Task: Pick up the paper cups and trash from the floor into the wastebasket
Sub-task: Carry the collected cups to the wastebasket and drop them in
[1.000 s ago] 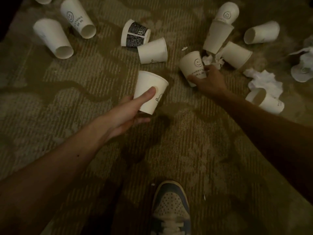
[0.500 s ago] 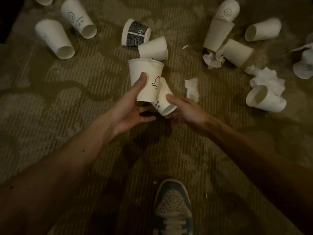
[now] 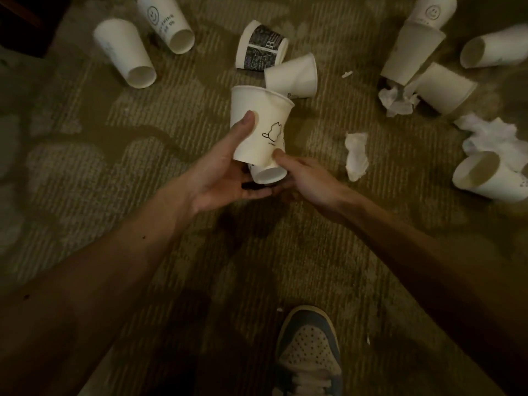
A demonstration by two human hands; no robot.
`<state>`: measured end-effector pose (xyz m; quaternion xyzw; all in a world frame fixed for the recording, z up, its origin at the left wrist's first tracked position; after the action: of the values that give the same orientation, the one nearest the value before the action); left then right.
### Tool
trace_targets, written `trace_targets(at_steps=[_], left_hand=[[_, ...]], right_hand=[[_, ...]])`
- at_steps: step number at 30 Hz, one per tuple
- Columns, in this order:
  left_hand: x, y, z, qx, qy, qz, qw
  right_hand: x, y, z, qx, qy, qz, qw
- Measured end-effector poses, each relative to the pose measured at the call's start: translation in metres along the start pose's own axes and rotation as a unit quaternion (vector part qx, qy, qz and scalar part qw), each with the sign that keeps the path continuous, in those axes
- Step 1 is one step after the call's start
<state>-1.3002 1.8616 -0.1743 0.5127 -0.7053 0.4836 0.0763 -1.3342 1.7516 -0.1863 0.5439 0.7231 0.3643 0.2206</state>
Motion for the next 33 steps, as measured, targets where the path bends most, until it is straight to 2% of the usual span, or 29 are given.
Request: trace_targets(at_steps=[5,7,9,12,14,16,19,21,23,27,29,30,33], left_hand=[[-0.015,-0.008,-0.001,0.025,-0.013,-0.049,0.998],[-0.019,-0.013,-0.001,0.033,-0.003,-0.064,0.997],[-0.024,-0.018,-0.001,0.041,0.002,-0.078,0.996],[-0.033,-0.023,-0.001,0.048,-0.006,-0.083,0.995],[-0.037,-0.025,0.0,0.049,-0.013,-0.082,0.995],[-0.04,-0.025,0.002,0.051,-0.022,-0.077,0.996],[-0.043,-0.024,0.004,0.053,-0.041,-0.071,0.995],[-0.045,-0.023,0.004,0.055,-0.046,-0.07,0.995],[-0.045,-0.024,0.005,0.056,-0.048,-0.069,0.995],[-0.049,-0.026,0.004,0.053,-0.058,-0.057,0.995],[-0.052,-0.027,0.001,0.048,-0.064,-0.044,0.996],[-0.053,-0.027,-0.002,0.044,-0.068,-0.037,0.996],[-0.059,-0.026,-0.017,0.025,-0.082,-0.015,0.996]], right_hand=[[-0.001,0.008,0.012,0.018,0.035,-0.087,0.995],[-0.019,0.021,0.013,0.003,-0.008,-0.115,0.993],[-0.047,0.042,0.014,-0.03,-0.108,-0.149,0.983],[-0.08,0.087,0.011,-0.113,-0.263,-0.255,0.924],[-0.089,0.111,0.014,-0.136,-0.309,-0.322,0.884],[-0.087,0.125,0.029,-0.113,-0.287,-0.423,0.852],[-0.075,0.121,0.06,-0.043,-0.2,-0.603,0.771],[-0.068,0.115,0.076,-0.024,-0.164,-0.649,0.743],[-0.066,0.117,0.083,-0.02,-0.18,-0.662,0.727],[-0.062,0.125,0.085,0.005,-0.223,-0.71,0.668],[-0.056,0.124,0.081,-0.006,-0.225,-0.71,0.667],[-0.052,0.122,0.078,-0.016,-0.217,-0.698,0.682],[-0.031,0.108,0.075,-0.045,-0.155,-0.624,0.764]])
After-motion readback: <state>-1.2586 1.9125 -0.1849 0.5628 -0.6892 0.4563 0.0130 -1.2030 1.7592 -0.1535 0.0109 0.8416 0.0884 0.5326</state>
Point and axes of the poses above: each hand's wrist, its own z-axis towards the middle knuckle, its own x-axis out of the palm, y = z × x, the point moved 9 cm from there along z, towards the middle knuckle, and after that the axes turned 14 degrees about y, right-handed, at the moved point
